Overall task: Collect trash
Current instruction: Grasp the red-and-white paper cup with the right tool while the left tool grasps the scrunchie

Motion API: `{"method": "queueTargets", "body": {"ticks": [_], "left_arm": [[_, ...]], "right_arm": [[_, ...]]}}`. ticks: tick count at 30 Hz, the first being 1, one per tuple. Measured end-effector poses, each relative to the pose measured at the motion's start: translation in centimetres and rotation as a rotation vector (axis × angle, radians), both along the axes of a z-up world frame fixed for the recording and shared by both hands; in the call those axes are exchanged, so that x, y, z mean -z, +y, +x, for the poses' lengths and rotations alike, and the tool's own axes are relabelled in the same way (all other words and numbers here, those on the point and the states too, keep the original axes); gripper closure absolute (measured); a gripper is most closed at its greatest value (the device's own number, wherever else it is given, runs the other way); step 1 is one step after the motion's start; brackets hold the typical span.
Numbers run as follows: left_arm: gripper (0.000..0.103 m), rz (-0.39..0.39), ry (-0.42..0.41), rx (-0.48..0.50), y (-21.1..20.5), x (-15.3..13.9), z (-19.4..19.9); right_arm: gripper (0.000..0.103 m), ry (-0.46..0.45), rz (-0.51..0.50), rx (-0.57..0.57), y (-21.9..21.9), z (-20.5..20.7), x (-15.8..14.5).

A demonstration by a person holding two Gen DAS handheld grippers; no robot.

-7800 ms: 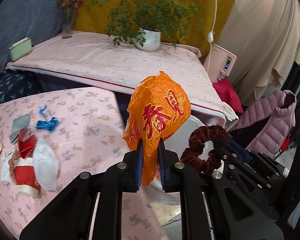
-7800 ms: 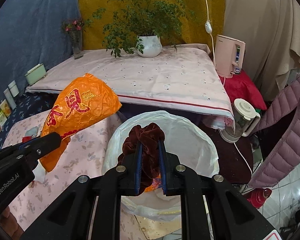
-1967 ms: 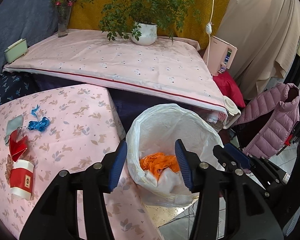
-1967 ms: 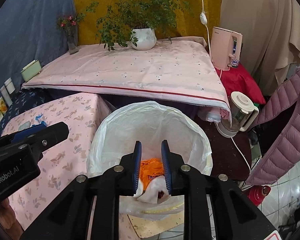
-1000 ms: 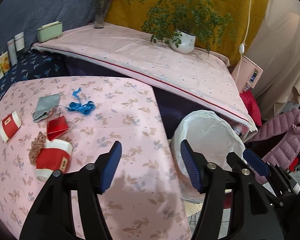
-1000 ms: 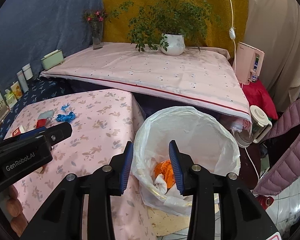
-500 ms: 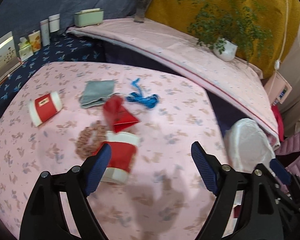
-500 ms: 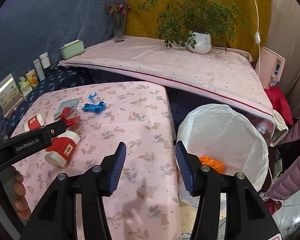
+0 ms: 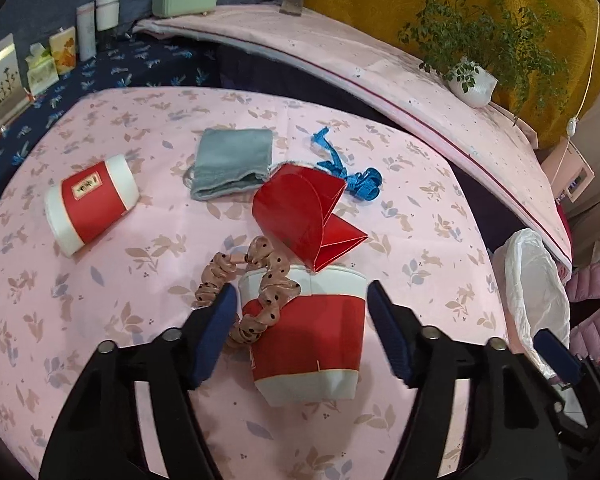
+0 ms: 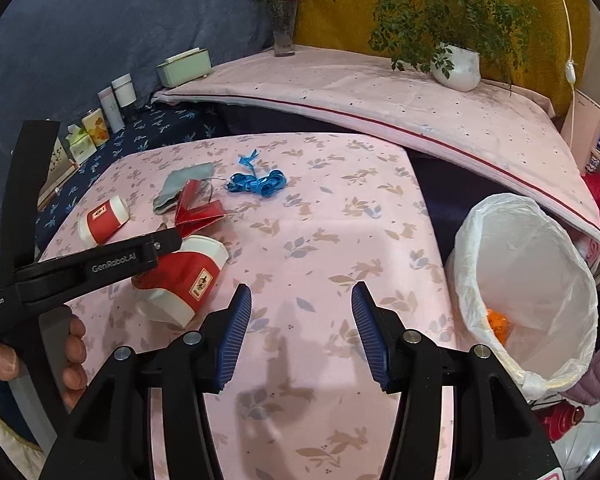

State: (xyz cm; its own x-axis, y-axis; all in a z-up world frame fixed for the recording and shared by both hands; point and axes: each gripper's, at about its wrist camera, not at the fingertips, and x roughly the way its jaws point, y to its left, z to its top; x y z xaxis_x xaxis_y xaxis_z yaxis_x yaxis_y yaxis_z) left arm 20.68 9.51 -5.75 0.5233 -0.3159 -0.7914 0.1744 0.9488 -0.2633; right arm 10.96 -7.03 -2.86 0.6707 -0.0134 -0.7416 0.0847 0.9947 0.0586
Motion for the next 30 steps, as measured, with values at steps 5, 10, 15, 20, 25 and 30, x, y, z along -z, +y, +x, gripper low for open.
{"method": "queueTargets", "body": {"ticks": [5,10,15,20,25,30], "left_arm": [[0.084,-0.062,0.055,0.018,1.0,1.5,0.4],[0.094,-0.119,0.054,-0.009,3.0,1.7,-0.4],[0.094,-0.094,0.058,-0.041,4.8,1.9,-1.3],[0.094,-0.080,0.080,-0.066,6.0,2.7,-2.0],[0.094,-0.088,0.105,-0.069,6.3,3.7,-2.3],[0.095,-0.095,0.120,-0.070,6.1,4.4,-2.4]], "right_arm": [[0.052,0.022,0.012,-0.030,1.9,1.3,0.9],[0.052,0.041,0.044,-0.055,3.6,2.6,1.6],[0.052,0.061,0.073,-0.087,5.3,3.9,2.3],[0.052,0.088,0.094,-0.108,6.6,5.4,3.1],[0.052,0.124,0.098,-0.113,7.2,6.5,4.6],[0.043,0.150,0.161,-0.131,7.3,6.8,5.7]]}}
